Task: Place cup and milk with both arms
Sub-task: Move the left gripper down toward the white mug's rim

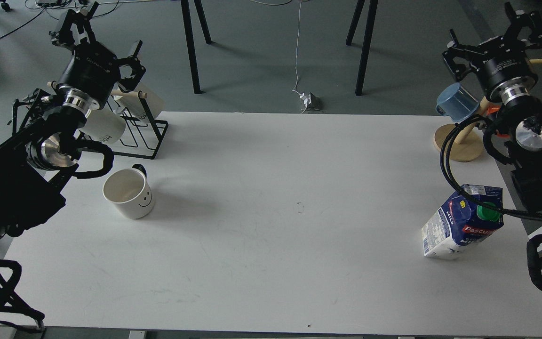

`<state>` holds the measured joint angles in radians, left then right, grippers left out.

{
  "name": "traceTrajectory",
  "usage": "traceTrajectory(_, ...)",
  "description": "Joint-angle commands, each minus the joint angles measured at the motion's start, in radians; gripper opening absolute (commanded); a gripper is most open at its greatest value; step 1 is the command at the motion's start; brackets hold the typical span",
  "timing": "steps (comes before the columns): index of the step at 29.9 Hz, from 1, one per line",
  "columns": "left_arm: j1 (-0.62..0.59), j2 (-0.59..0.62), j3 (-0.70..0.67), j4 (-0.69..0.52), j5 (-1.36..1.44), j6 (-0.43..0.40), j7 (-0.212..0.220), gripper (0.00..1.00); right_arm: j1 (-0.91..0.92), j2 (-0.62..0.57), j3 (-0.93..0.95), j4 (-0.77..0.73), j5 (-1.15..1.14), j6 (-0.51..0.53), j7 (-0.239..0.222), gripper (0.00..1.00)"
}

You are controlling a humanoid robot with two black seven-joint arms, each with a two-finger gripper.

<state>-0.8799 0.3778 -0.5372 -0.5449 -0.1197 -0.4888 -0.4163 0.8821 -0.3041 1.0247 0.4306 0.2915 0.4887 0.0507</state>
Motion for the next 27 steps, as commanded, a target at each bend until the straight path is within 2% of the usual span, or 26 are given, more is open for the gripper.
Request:
traceTrajectory(1, -0.001, -0.002, 0.002, 0.000, -0.001, 0.000, -0.004, 1.00, 0.002, 0.003, 0.000, 0.000, 0.000, 0.000, 0.000, 1.00)
traceTrajectory(7, -0.007, 0.000, -0.006, -0.013, -0.003, 0.000, -0.006, 1.00, 0.000, 0.003, 0.000, 0.002, 0.000, 0.000, 0.000, 1.00)
traceTrajectory(12, 0.002, 0.036, 0.023, -0.084, 0.029, 0.000, 0.020, 0.99, -0.005, 0.002, 0.000, 0.007, 0.000, 0.000, 0.000, 1.00)
traceTrajectory(16, 0.018, 0.163, 0.072, -0.188, 0.123, 0.000, 0.016, 0.99, -0.006, 0.003, 0.000, 0.010, 0.000, 0.000, 0.000, 1.00)
traceTrajectory(19, 0.064, 0.265, 0.107, -0.320, 0.181, 0.000, 0.013, 0.99, -0.008, 0.002, 0.000, 0.011, 0.000, 0.000, 0.000, 1.00)
traceTrajectory(22, 0.104, 0.383, 0.132, -0.452, 0.354, 0.000, 0.013, 0.99, -0.011, -0.003, 0.000, 0.011, -0.002, 0.000, 0.000, 1.00)
traceTrajectory(27, 0.150, 0.519, 0.132, -0.520, 0.596, 0.000, 0.010, 0.94, -0.021, -0.006, 0.002, 0.011, -0.002, 0.000, 0.000, 1.00)
